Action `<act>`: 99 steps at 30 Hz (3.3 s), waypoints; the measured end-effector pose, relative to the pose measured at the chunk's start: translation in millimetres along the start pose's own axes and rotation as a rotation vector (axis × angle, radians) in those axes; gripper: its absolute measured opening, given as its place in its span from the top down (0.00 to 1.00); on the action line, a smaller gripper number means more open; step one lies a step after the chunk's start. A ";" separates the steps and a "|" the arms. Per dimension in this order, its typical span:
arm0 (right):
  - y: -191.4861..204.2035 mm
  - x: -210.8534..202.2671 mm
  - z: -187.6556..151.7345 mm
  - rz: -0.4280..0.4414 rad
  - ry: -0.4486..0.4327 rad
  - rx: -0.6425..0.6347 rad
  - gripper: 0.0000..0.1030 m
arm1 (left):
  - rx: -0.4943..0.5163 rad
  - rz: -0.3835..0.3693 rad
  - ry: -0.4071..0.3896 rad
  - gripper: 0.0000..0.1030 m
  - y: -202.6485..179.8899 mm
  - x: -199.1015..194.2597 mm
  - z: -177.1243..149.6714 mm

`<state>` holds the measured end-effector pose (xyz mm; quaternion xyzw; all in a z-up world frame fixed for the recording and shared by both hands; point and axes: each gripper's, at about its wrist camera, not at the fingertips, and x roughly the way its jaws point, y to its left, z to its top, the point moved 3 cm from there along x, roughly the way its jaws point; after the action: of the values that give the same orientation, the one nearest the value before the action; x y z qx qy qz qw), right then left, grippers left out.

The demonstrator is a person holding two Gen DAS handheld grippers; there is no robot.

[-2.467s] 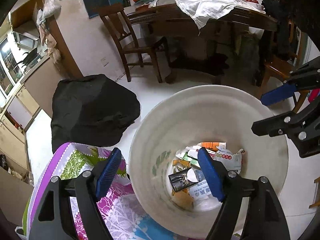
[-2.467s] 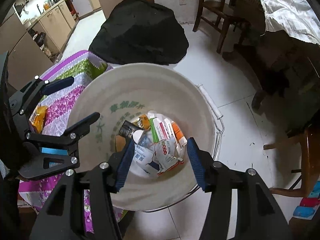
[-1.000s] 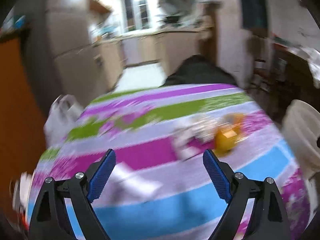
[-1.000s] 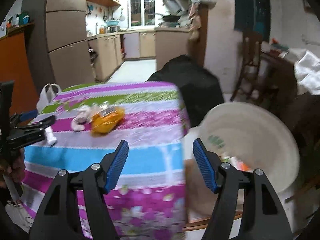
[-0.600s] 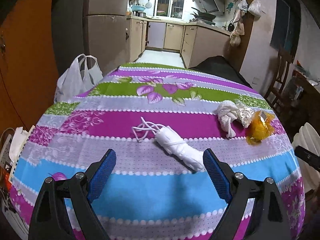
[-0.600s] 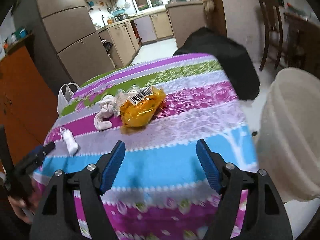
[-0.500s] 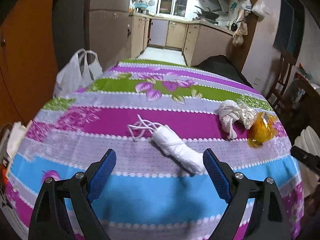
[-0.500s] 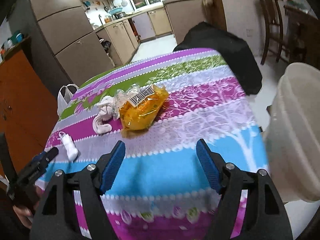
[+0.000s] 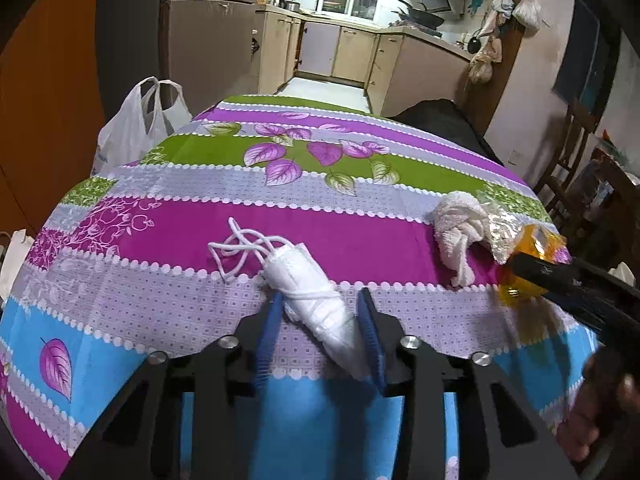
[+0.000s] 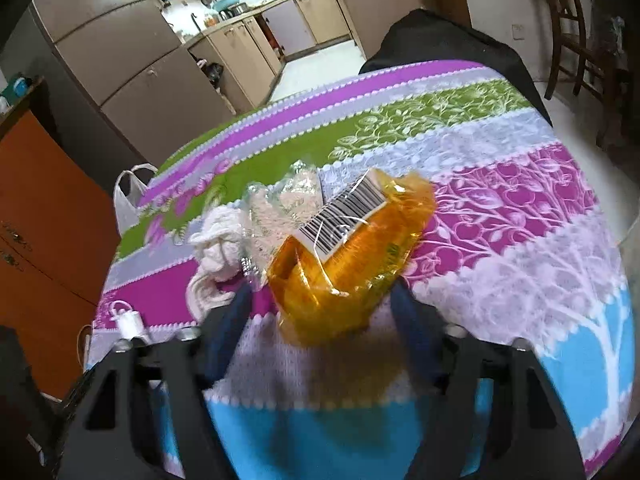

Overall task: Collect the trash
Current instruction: 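Grasp the yellow wrapper with the right tool while the left tool grasps the white cloth, then carry the yellow wrapper and white cloth over the white bucket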

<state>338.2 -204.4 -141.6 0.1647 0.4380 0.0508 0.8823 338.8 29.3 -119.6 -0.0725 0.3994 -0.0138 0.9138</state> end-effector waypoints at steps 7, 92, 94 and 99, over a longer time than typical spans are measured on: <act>-13.9 -29.1 -21.2 0.031 0.030 -0.080 0.61 | 0.068 -0.078 0.005 0.70 10.8 -11.8 -7.5; 25.0 -129.6 -138.2 -0.006 -0.001 -0.259 0.66 | 0.344 0.104 -0.043 0.74 -2.8 -89.8 -49.4; 24.4 -133.3 -132.0 -0.003 -0.005 -0.261 0.66 | 0.357 0.104 -0.049 0.74 -8.7 -90.0 -45.1; 18.0 -149.4 -108.6 0.013 -0.012 -0.271 0.66 | 0.408 0.085 -0.066 0.74 -34.0 -89.4 -29.9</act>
<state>162.2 -195.6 -83.6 0.0472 0.4209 0.1142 0.8986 257.2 -0.5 -69.7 0.1304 0.3610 -0.0536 0.9218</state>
